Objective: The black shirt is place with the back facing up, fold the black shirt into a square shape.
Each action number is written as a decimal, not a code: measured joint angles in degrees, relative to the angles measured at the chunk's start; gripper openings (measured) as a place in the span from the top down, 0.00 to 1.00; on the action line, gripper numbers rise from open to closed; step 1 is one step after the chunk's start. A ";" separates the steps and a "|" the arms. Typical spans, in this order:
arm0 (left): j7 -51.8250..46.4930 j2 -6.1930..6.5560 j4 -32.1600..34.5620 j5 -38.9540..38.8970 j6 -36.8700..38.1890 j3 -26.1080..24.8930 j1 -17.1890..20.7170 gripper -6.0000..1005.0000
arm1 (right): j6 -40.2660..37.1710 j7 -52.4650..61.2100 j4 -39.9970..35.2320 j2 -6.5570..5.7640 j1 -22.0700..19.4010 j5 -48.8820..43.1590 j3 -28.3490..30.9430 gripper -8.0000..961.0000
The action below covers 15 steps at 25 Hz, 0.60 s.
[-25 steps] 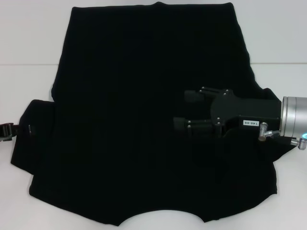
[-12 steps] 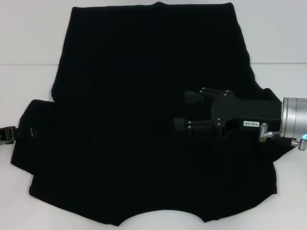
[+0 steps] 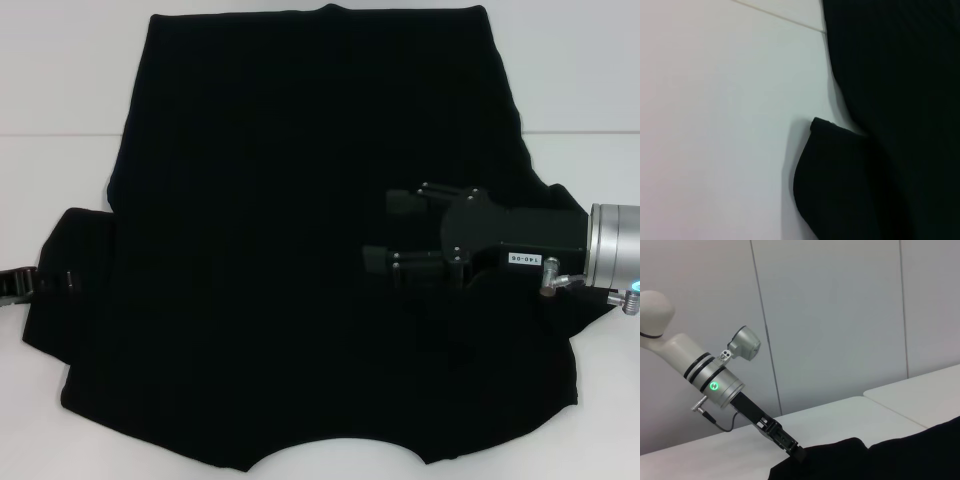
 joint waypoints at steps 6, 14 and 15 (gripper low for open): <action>0.06 0.13 0.01 -0.04 -0.22 -0.14 -0.06 0.20 | 0.00 -0.10 0.00 0.06 -0.11 0.00 0.24 0.04; 0.88 0.25 -0.13 0.54 -0.33 -0.01 -0.32 0.37 | 0.00 -0.20 0.00 -0.02 -0.20 0.07 0.38 0.04; 1.07 0.26 -0.20 0.58 -0.34 -0.01 -0.34 0.40 | 0.00 -0.20 0.00 -0.02 -0.19 0.07 0.38 0.04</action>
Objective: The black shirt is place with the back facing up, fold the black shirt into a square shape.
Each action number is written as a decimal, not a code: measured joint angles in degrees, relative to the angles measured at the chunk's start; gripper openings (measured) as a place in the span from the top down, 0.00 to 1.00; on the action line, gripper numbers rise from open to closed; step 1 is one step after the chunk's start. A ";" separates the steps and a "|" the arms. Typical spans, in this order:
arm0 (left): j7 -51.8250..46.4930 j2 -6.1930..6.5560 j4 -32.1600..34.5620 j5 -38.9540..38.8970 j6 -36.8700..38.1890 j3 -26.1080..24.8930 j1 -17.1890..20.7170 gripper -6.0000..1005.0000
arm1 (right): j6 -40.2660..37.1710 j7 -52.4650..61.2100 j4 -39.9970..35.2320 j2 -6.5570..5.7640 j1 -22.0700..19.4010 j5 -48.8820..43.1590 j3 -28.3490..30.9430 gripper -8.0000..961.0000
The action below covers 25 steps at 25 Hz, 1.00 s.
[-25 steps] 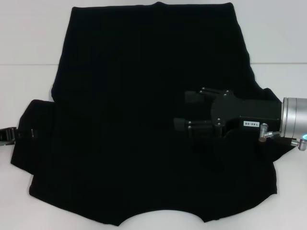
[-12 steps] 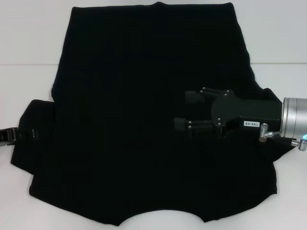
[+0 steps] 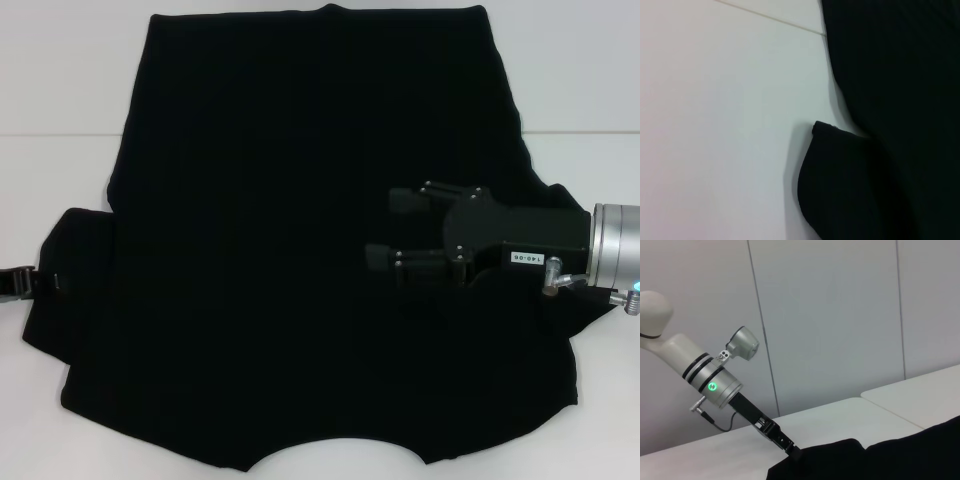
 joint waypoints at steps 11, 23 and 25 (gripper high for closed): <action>0.51 0.11 -1.63 2.04 -2.09 0.61 -0.80 0.76 | -0.05 0.00 0.00 0.01 0.02 0.03 0.02 0.04; 0.96 0.19 -1.29 1.84 -2.48 0.16 -1.11 1.00 | 0.38 0.00 0.00 0.09 -0.07 0.11 0.12 0.04; 0.78 0.18 -0.85 1.80 -2.95 -0.40 -0.81 1.00 | 0.49 0.00 0.00 0.09 -0.09 0.10 0.18 0.04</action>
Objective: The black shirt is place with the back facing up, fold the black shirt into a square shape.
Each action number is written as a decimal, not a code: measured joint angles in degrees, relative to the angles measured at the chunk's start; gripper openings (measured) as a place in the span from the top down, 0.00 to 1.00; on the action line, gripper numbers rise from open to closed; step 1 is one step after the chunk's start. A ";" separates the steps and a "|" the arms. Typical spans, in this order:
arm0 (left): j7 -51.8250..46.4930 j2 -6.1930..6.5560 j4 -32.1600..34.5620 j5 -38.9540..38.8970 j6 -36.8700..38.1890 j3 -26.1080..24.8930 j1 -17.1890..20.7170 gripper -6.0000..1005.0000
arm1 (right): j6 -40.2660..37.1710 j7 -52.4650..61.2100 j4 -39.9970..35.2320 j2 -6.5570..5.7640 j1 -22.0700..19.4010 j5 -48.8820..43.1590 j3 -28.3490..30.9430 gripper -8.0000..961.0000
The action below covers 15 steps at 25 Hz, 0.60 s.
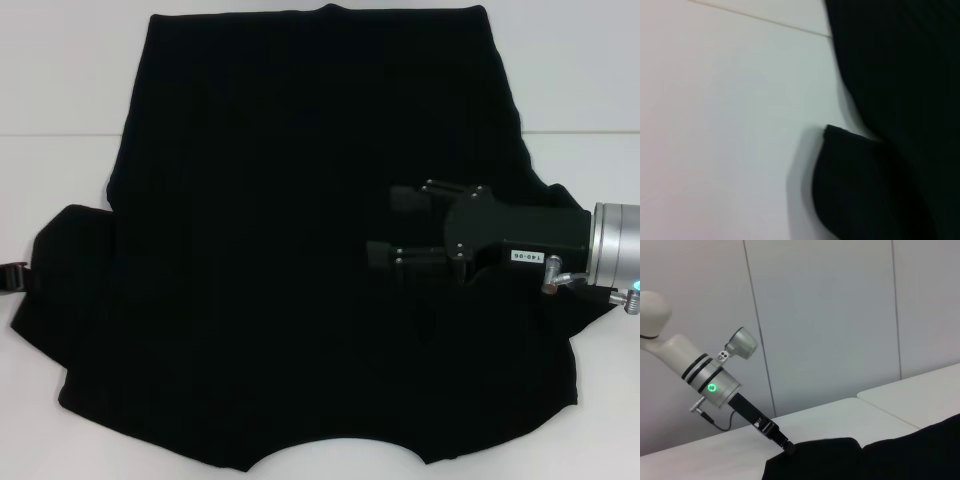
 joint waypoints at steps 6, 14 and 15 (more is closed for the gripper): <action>0.32 0.37 0.68 -0.05 -0.43 -3.17 0.28 1.00 | 0.13 -0.01 0.08 0.00 -0.07 0.59 0.26 0.04; 0.37 0.56 2.18 0.02 -0.05 -4.06 1.18 1.00 | 0.22 -0.07 0.50 0.08 0.13 1.53 0.28 0.04; 0.37 0.52 2.32 -0.01 0.01 -4.06 1.33 1.00 | 0.22 -0.07 0.64 0.09 0.16 1.61 0.32 0.04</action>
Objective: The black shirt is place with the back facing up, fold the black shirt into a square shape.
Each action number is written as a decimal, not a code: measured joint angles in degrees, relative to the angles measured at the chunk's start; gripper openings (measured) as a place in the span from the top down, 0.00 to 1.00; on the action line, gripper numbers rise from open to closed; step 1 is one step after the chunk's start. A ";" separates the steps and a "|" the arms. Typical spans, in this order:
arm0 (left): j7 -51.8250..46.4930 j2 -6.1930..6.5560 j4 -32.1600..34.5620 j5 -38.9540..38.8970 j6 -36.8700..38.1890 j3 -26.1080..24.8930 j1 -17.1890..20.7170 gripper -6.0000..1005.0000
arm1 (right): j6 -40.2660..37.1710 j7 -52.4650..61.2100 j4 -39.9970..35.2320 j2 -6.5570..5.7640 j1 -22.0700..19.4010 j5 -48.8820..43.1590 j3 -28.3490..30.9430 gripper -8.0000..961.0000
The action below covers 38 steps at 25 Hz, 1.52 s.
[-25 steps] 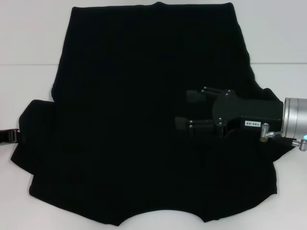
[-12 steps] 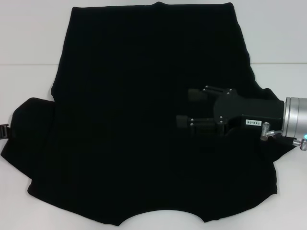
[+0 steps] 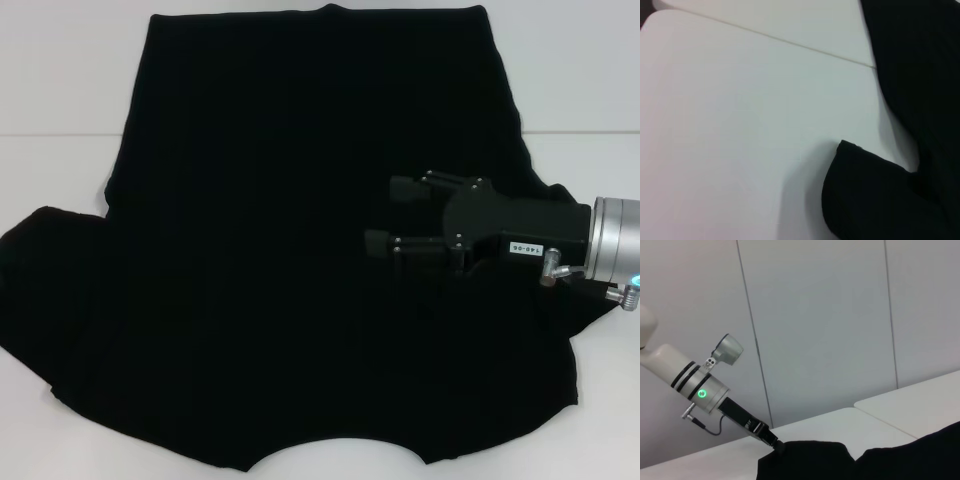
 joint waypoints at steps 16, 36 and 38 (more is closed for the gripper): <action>0.00 -0.20 2.94 -1.60 5.42 -1.38 1.68 1.00 | -0.21 -0.01 0.22 0.00 -0.12 0.42 -0.22 0.04; 5.38 0.43 -3.51 -8.51 6.76 1.05 -5.47 1.00 | -0.96 -0.01 0.11 -0.20 -1.39 0.45 0.19 0.04; 6.42 0.10 -4.46 -9.50 7.27 2.25 -6.15 1.00 | -1.23 -0.01 -0.11 -0.20 -1.70 0.50 0.25 0.04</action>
